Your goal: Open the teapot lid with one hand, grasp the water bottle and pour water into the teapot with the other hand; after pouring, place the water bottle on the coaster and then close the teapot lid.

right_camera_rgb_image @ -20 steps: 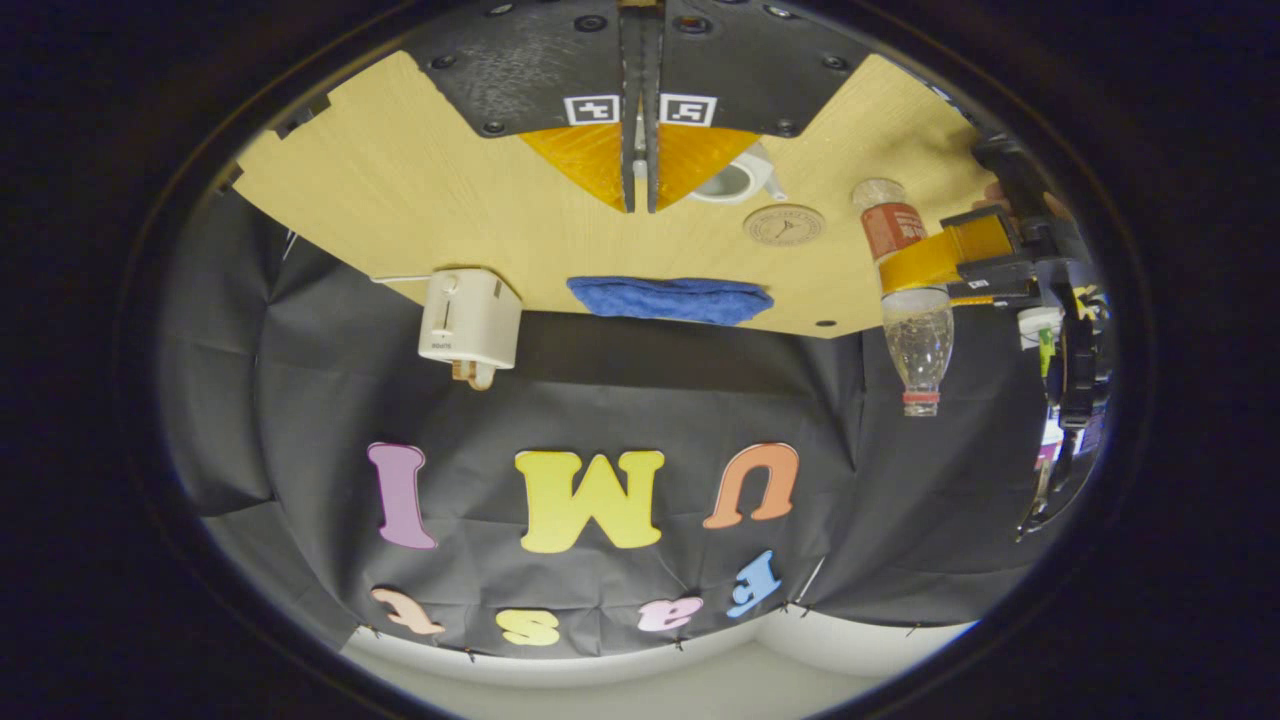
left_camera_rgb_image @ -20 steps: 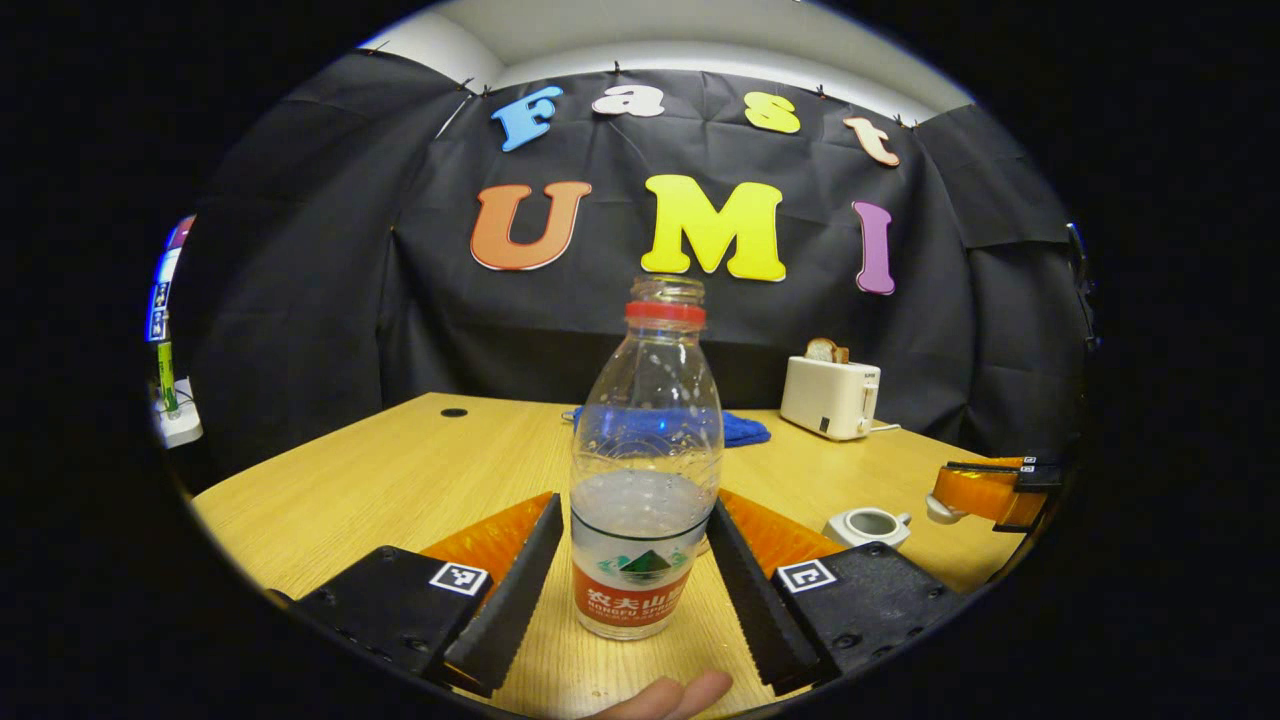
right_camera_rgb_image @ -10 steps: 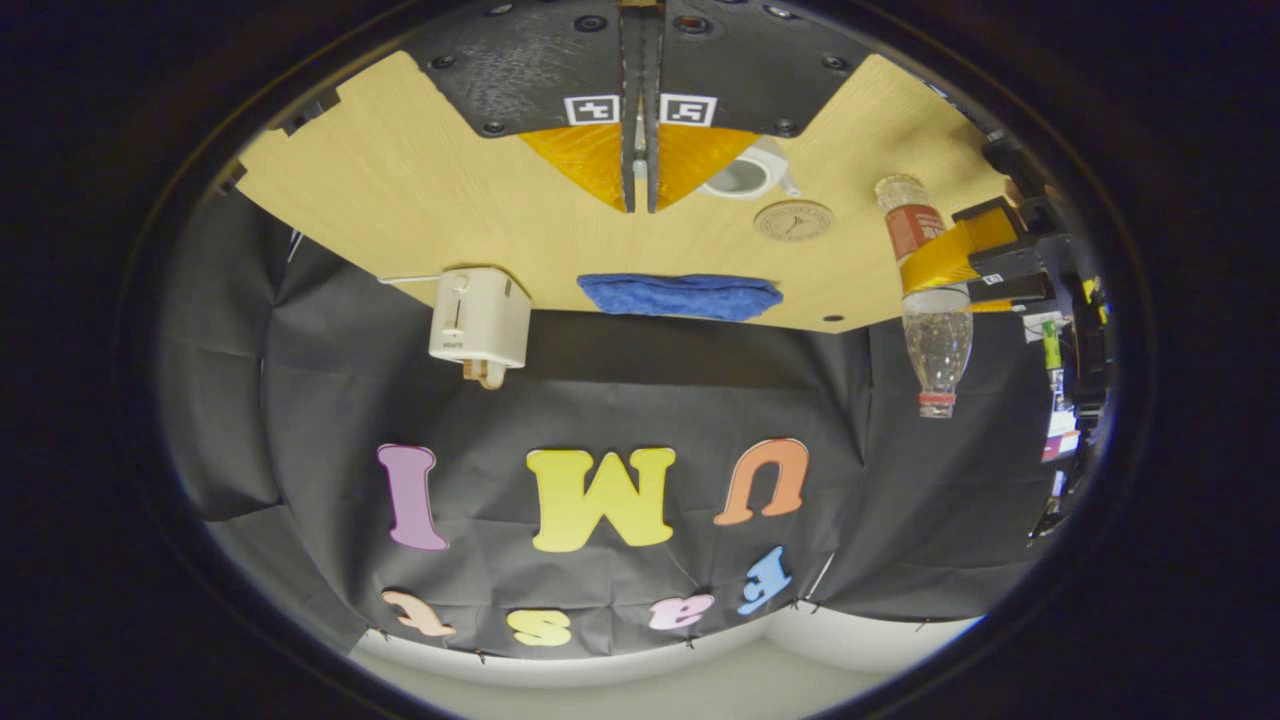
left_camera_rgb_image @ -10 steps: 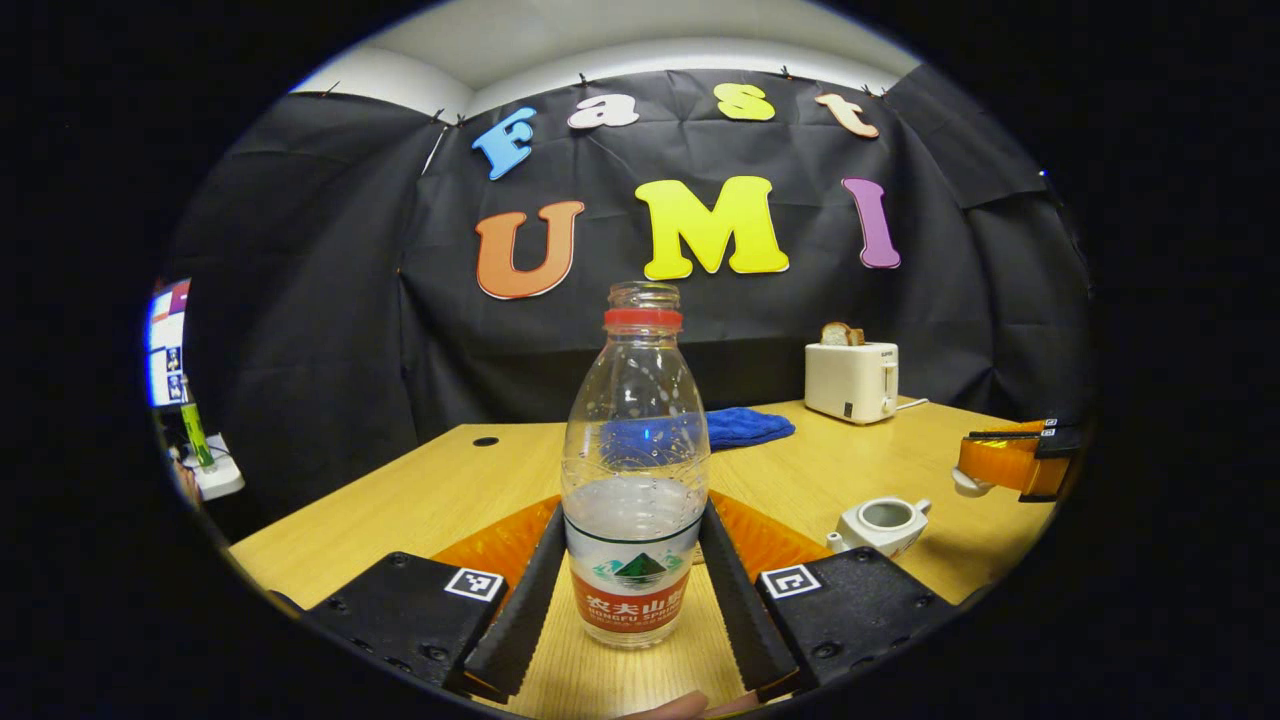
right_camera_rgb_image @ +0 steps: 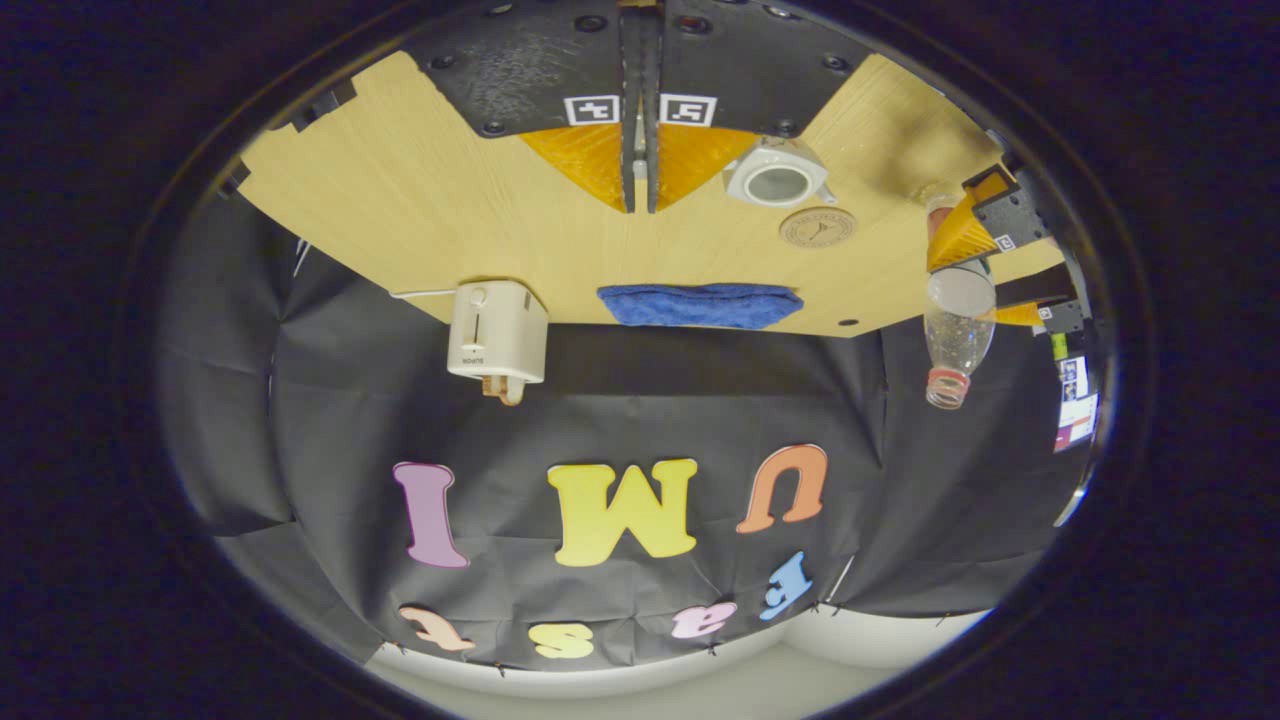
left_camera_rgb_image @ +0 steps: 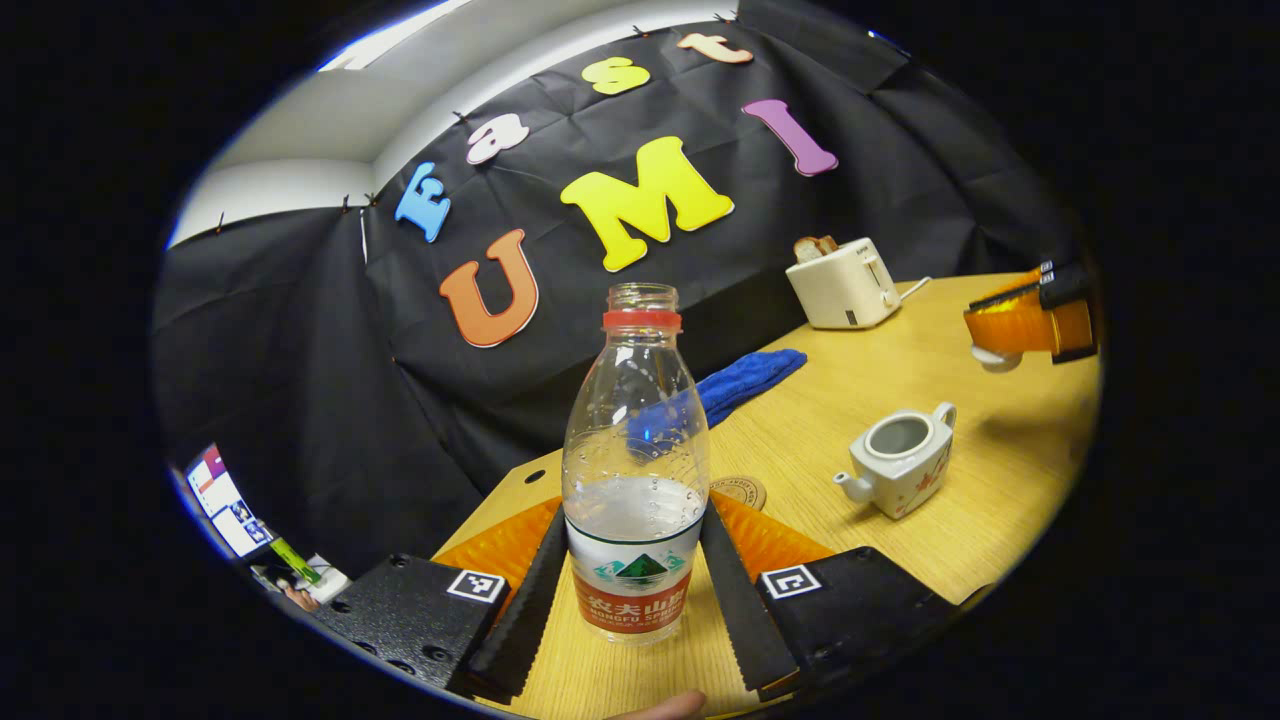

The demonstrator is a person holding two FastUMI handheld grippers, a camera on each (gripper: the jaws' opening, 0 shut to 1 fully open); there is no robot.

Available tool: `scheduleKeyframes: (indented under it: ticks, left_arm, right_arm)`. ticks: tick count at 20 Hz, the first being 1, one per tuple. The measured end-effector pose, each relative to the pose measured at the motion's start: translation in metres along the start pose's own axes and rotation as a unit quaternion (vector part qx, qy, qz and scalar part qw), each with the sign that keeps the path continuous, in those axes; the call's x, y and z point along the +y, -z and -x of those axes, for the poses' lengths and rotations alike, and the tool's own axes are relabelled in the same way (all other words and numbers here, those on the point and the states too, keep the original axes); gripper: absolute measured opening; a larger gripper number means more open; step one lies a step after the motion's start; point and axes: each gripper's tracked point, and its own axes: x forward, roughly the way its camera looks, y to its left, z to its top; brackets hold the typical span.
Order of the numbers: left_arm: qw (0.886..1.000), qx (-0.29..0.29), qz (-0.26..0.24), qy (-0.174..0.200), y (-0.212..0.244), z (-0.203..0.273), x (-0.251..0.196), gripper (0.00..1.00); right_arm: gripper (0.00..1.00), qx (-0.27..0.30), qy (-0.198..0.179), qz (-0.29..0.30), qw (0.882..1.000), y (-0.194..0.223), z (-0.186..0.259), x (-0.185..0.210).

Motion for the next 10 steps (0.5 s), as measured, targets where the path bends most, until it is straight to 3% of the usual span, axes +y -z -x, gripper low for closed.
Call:
scheduleKeyframes:
  ticks: [5, 10]
  left_arm:
    - [0.994, 0.021, -0.104, -0.011, 0.003, -0.007, 0.001, 0.78]
    - [0.974, 0.045, -0.221, -0.009, 0.012, -0.009, -0.004, 0.77]
  right_arm:
    - [0.0, -0.01, 0.02, -0.003, 1.0, -0.008, 0.002, -0.023]
    - [0.0, -0.013, 0.017, -0.019, 1.0, -0.014, 0.004, -0.037]
